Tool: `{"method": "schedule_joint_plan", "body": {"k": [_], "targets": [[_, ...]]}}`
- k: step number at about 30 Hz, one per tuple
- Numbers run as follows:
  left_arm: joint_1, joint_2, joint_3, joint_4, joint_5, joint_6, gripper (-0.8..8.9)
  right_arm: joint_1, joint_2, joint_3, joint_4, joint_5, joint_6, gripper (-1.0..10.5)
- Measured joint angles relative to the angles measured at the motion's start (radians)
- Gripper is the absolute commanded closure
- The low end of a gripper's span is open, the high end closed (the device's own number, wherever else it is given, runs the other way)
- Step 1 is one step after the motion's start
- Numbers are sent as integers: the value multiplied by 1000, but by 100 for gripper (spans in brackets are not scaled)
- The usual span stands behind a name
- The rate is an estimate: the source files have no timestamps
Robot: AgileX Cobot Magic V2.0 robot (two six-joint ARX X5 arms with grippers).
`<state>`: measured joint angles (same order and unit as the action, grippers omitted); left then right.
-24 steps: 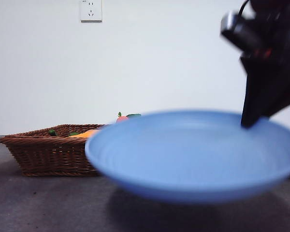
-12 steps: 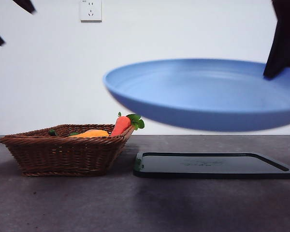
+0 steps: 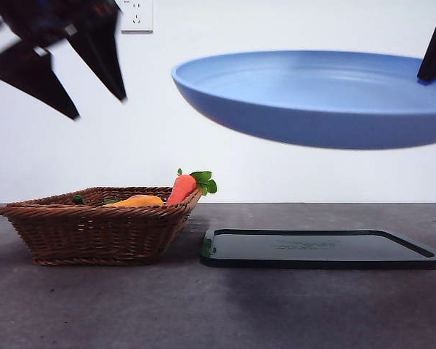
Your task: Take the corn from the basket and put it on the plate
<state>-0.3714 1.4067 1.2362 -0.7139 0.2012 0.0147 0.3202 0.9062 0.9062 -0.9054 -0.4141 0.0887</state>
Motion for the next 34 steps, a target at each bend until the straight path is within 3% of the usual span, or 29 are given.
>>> {"method": "schedule_joint_plan", "body": {"k": [4,8,34], "targets": [[-32,131,64,0,-91,33,385,0,-17,0,0,0,16,944],[-46,231,95,11,-118,68,385,0,-25,0,-3,0,24,945],[-66,476,98,158,-129,115,386,0,-28,0,2,7,40,945]]}}
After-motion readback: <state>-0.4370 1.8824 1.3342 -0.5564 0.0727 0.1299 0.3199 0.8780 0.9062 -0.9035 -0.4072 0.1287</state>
